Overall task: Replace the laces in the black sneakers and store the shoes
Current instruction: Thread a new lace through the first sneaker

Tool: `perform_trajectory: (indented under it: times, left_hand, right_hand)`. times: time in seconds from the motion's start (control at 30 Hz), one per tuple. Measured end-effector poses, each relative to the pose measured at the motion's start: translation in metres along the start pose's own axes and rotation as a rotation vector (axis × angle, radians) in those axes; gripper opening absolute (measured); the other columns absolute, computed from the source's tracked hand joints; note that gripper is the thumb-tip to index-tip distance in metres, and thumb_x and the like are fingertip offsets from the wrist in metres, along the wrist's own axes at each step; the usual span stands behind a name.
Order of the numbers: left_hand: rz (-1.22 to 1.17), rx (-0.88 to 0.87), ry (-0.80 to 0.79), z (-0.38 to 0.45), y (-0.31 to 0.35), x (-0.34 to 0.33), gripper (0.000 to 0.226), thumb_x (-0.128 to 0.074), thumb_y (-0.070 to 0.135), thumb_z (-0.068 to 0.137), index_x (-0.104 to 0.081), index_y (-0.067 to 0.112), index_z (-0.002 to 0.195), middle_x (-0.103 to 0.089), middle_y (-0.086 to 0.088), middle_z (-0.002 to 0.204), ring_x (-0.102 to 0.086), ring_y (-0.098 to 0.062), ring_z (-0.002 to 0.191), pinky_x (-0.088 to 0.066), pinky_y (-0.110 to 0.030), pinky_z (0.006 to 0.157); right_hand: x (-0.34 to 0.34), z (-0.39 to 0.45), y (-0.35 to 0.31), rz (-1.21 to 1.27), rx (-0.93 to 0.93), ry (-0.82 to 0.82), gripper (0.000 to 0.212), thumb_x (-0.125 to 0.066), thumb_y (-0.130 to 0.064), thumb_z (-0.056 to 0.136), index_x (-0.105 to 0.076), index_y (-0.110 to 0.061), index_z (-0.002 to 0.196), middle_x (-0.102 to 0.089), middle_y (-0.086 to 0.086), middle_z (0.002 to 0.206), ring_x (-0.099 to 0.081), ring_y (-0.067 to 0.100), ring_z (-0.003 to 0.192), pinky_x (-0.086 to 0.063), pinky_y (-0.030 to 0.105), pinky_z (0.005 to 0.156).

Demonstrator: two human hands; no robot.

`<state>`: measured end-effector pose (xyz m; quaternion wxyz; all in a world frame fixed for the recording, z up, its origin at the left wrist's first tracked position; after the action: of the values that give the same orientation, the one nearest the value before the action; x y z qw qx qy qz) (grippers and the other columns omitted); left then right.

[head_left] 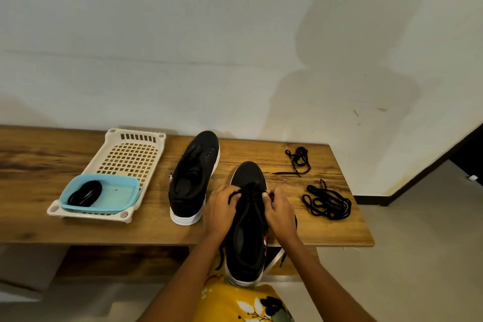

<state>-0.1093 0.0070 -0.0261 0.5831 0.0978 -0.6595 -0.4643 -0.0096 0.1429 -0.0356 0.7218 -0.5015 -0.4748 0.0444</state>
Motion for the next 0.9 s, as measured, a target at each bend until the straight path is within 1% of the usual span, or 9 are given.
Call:
perform_trajectory:
  times: [0.1,0.23,0.33,0.4,0.5,0.57,0.63,0.77,0.9]
  left_hand:
    - [-0.022,0.081,0.044,0.002,-0.006,0.007,0.021,-0.046,0.022,0.097,-0.060,0.013,0.110,-0.066,-0.002,0.102,-0.061,-0.017,0.094,-0.041,-0.023,0.071]
    - [-0.003,0.046,0.028,-0.003,-0.004,0.007,0.018,-0.044,0.023,0.098,-0.054,0.011,0.106,-0.066,-0.005,0.094,-0.063,-0.021,0.087,-0.047,-0.031,0.071]
    - [-0.051,0.056,0.044,-0.008,-0.006,0.010,0.014,-0.052,0.025,0.095,-0.050,0.013,0.101,-0.066,0.002,0.096,-0.063,-0.016,0.087,-0.043,-0.025,0.068]
    - [-0.034,0.014,0.018,-0.011,-0.003,0.008,0.011,-0.055,0.025,0.093,-0.055,0.016,0.099,-0.065,0.006,0.096,-0.062,-0.011,0.089,-0.040,-0.019,0.068]
    - [0.020,-0.073,-0.007,-0.012,0.005,0.007,0.021,-0.054,0.022,0.094,-0.065,0.022,0.111,-0.065,0.009,0.107,-0.059,-0.008,0.100,-0.037,-0.013,0.076]
    - [0.039,-0.110,-0.011,-0.011,0.010,0.007,0.025,-0.053,0.023,0.094,-0.066,0.025,0.115,-0.064,0.010,0.109,-0.058,-0.006,0.100,-0.035,-0.009,0.072]
    - [0.065,-0.109,-0.024,-0.008,0.012,0.006,0.024,-0.053,0.026,0.094,-0.066,0.028,0.114,-0.061,0.013,0.106,-0.056,-0.003,0.096,-0.032,-0.006,0.065]
    - [0.128,-0.108,-0.026,-0.005,0.013,0.007,0.021,-0.055,0.031,0.092,-0.067,0.027,0.109,-0.056,0.014,0.104,-0.049,0.003,0.084,-0.029,-0.006,0.058]
    - [0.140,-0.096,-0.007,-0.003,0.015,0.010,0.011,-0.054,0.025,0.090,-0.061,0.016,0.090,-0.051,0.010,0.092,-0.055,-0.008,0.070,-0.029,-0.013,0.052]
  right_hand:
    - [-0.001,-0.004,-0.001,0.046,0.010,-0.026,0.010,-0.055,-0.026,0.094,-0.046,-0.022,0.094,-0.057,-0.005,0.092,-0.057,0.011,0.085,-0.048,0.028,0.070]
    - [-0.002,-0.007,-0.001,0.042,0.050,-0.020,0.012,-0.059,-0.020,0.092,-0.048,-0.022,0.088,-0.057,-0.003,0.092,-0.056,0.011,0.087,-0.046,0.021,0.071]
    - [-0.003,-0.007,-0.001,0.093,0.086,-0.036,0.005,-0.060,-0.020,0.091,-0.059,-0.024,0.093,-0.060,-0.006,0.097,-0.056,0.005,0.091,-0.044,0.015,0.075]
    - [-0.006,-0.008,-0.002,0.101,0.089,-0.071,0.014,-0.061,-0.021,0.091,-0.065,-0.025,0.104,-0.061,-0.007,0.103,-0.055,0.001,0.095,-0.041,0.008,0.078]
    - [-0.006,-0.007,-0.006,0.069,0.080,-0.067,0.012,-0.062,-0.021,0.090,-0.070,-0.023,0.099,-0.062,-0.007,0.099,-0.055,0.001,0.092,-0.042,0.011,0.078]
    - [-0.005,-0.007,-0.010,0.040,0.081,-0.049,0.006,-0.061,-0.021,0.090,-0.066,-0.025,0.090,-0.062,-0.011,0.093,-0.055,0.003,0.090,-0.045,0.019,0.077]
    - [-0.005,-0.006,-0.011,0.003,0.066,-0.050,0.009,-0.056,-0.022,0.093,-0.059,-0.027,0.085,-0.058,-0.014,0.090,-0.053,0.003,0.087,-0.041,0.018,0.070]
    - [-0.002,-0.008,-0.007,0.048,-0.009,-0.019,0.019,-0.042,-0.019,0.097,-0.046,-0.018,0.079,-0.048,-0.004,0.081,-0.047,0.012,0.074,-0.032,0.016,0.058]
    - [-0.001,-0.014,-0.011,0.057,0.050,0.014,0.017,-0.043,-0.014,0.097,-0.043,-0.019,0.080,-0.047,-0.004,0.083,-0.045,0.006,0.071,-0.034,0.012,0.057]
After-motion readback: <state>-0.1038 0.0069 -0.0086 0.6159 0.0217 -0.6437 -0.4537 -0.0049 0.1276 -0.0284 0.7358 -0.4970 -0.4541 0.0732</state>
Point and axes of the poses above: each hand's wrist, its own z-axis towards the middle knuckle, its own x-axis out of the back of the hand, y = z × x, the point moved 10 cm from there along z, towards the middle knuckle
